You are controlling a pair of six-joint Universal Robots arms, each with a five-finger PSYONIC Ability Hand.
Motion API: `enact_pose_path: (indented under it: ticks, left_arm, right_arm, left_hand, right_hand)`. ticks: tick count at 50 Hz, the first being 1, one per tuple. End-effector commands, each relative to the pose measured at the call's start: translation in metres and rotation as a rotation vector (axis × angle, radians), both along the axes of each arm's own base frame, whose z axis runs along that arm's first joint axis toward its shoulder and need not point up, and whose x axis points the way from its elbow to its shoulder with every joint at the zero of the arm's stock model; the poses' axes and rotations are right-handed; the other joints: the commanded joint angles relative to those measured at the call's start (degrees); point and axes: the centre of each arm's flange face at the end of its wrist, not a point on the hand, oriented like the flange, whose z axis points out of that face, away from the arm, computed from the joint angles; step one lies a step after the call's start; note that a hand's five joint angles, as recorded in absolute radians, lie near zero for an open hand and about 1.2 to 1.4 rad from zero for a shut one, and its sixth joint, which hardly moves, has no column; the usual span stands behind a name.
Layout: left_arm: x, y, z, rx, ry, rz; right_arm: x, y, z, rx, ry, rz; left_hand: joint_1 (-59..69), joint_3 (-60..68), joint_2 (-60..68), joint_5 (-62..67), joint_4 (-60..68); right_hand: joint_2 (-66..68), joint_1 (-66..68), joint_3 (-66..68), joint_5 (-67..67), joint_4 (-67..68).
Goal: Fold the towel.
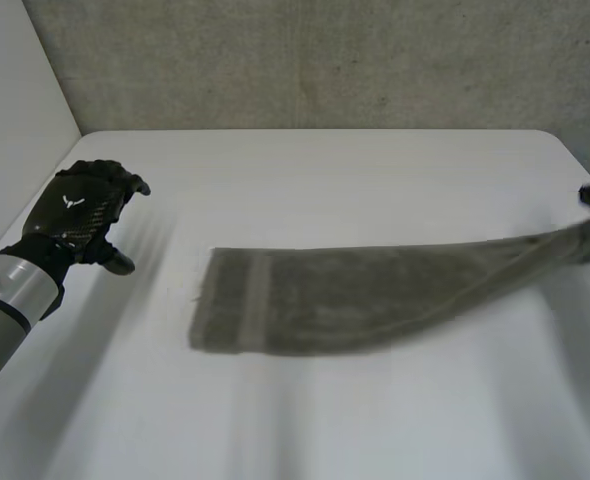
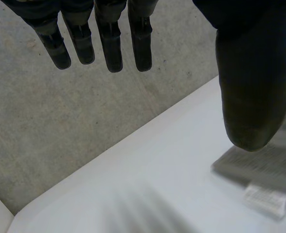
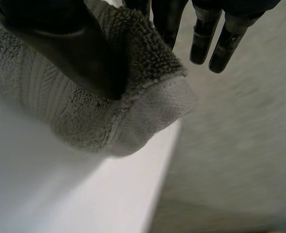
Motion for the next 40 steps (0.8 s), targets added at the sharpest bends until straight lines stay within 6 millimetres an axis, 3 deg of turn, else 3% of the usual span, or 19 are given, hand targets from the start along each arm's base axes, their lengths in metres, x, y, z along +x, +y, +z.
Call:
enact_pose_path:
  ticks: [1,2,4,5,7,10,12,13,15,18,19,21,24,27,29,30,32,36,40]
  left_arm:
    - [0.0,0.0,0.001,-0.005,0.0,0.0]
    - [0.0,0.0,0.002,-0.006,0.0,0.0]
    - [0.0,0.001,0.001,-0.005,0.0,-0.002]
    - [0.0,0.001,0.002,-0.006,0.001,0.0]
    - [-0.001,0.001,0.001,-0.003,0.001,-0.002]
    - [-0.002,0.002,0.001,-0.004,0.001,-0.005]
    - [-0.002,0.002,0.001,-0.004,0.001,-0.006]
    - [-0.002,0.002,0.001,-0.004,0.001,-0.005]
    - [-0.002,0.002,0.001,-0.004,0.001,-0.006]
    - [-0.002,0.003,0.002,-0.004,0.001,-0.006]
    - [-0.002,0.003,0.002,-0.004,0.001,-0.006]
    - [-0.002,0.003,0.002,-0.004,0.001,-0.006]
    - [-0.003,0.004,0.002,-0.004,0.001,-0.008]
    - [-0.004,0.004,0.002,-0.007,0.002,-0.012]
    - [-0.006,0.004,0.003,-0.01,0.002,-0.02]
    - [-0.01,0.005,0.005,-0.017,0.004,-0.032]
    - [-0.014,0.007,0.007,-0.023,0.008,-0.048]
    - [-0.037,0.017,0.014,-0.024,0.048,-0.122]
    - [-0.055,0.026,0.021,-0.017,0.091,-0.181]
  right_arm:
    - [0.08,0.012,0.057,-0.194,0.011,0.216]
    - [0.081,0.012,0.057,-0.194,0.011,0.217]
    - [0.141,0.044,0.059,-0.208,-0.003,0.375]
    - [0.141,0.044,0.059,-0.208,-0.003,0.376]
    - [0.204,0.088,0.04,-0.172,-0.015,0.552]
    - [0.23,0.11,0.028,-0.153,-0.019,0.626]
    - [0.269,0.15,-0.006,-0.103,-0.006,0.749]
    - [0.27,0.15,-0.006,-0.103,-0.006,0.749]
    - [0.295,0.18,-0.047,-0.048,0.012,0.835]
    - [0.307,0.191,-0.073,-0.024,0.028,0.854]
    - [0.307,0.191,-0.073,-0.024,0.028,0.854]
    - [0.31,0.187,-0.079,-0.03,0.033,0.81]
    - [0.309,0.186,-0.077,-0.033,0.02,0.787]
    - [0.304,0.18,-0.048,-0.078,-0.055,0.741]
    - [0.287,0.168,-0.004,-0.119,-0.193,0.681]
    - [0.287,0.168,-0.004,-0.119,-0.193,0.68]
    - [0.259,0.152,0.028,-0.129,-0.313,0.6]
    - [0.232,0.147,0.047,-0.113,-0.408,0.537]
    - [0.19,0.138,0.039,-0.021,-0.467,0.413]
  left_hand:
    - [-5.7,-2.57,-3.11,-0.78,-3.18]
    - [-5.7,-2.57,-3.11,-0.78,-3.18]
    - [-5.7,-2.57,-3.11,-0.78,-3.18]
    - [-5.7,-2.57,-3.11,-0.78,-3.18]
    - [-5.7,-2.57,-3.11,-0.78,-3.18]
    - [-5.7,-2.57,-3.11,-0.78,-3.18]
    - [-5.7,-2.57,-3.11,-0.78,-3.18]
    - [-5.7,-2.57,-3.11,-0.78,-3.18]
    - [-5.7,-2.57,-3.11,-0.78,-3.18]
    - [-5.7,-2.57,-3.11,-0.78,-3.18]
    - [-5.7,-2.57,-3.11,-0.78,-3.18]
    - [-5.7,-2.57,-3.11,-0.78,-3.18]
    - [-5.87,-2.57,-3.28,-0.94,-3.18]
    - [-5.7,-2.57,-3.11,-0.78,-3.18]
    - [-5.7,-2.57,-3.11,-0.78,-3.18]
    - [-5.7,-2.57,-3.11,-0.78,-3.18]
    - [-5.7,-2.57,-3.11,-0.78,-3.18]
    - [-5.7,-2.57,-3.11,-0.78,-3.18]
    - [-5.37,-2.57,-2.78,-0.44,-3.18]
  right_hand:
    - [6.36,5.27,-1.87,4.23,-3.05]
    - [6.36,5.27,-1.87,4.23,-3.05]
    - [6.36,5.27,-1.87,4.23,-3.05]
    - [6.36,5.27,-1.87,4.23,-3.05]
    - [6.36,5.27,-1.87,4.23,-3.05]
    - [6.36,5.27,-1.87,4.23,-3.05]
    - [6.36,5.27,-1.87,4.23,-3.05]
    - [6.36,5.27,-1.87,4.23,-3.05]
    - [6.36,5.27,-1.87,4.23,-3.05]
    - [6.36,5.27,-1.87,4.23,-3.05]
    - [6.36,5.27,-1.87,4.23,-3.05]
    - [-63.64,-64.73,-1.87,-65.77,-3.05]
    - [-63.64,-64.73,-1.87,-65.77,-3.05]
    - [-63.64,-64.73,-1.87,-65.77,-3.05]
    - [-63.64,-64.73,-1.87,-65.77,-3.05]
    - [-63.64,-64.73,-1.87,-65.77,-3.05]
    - [-63.64,-64.73,-1.87,-65.77,-3.05]
    - [-63.64,-64.73,-1.87,-65.77,-3.05]
    - [-63.64,-64.73,-1.87,-65.77,-3.05]
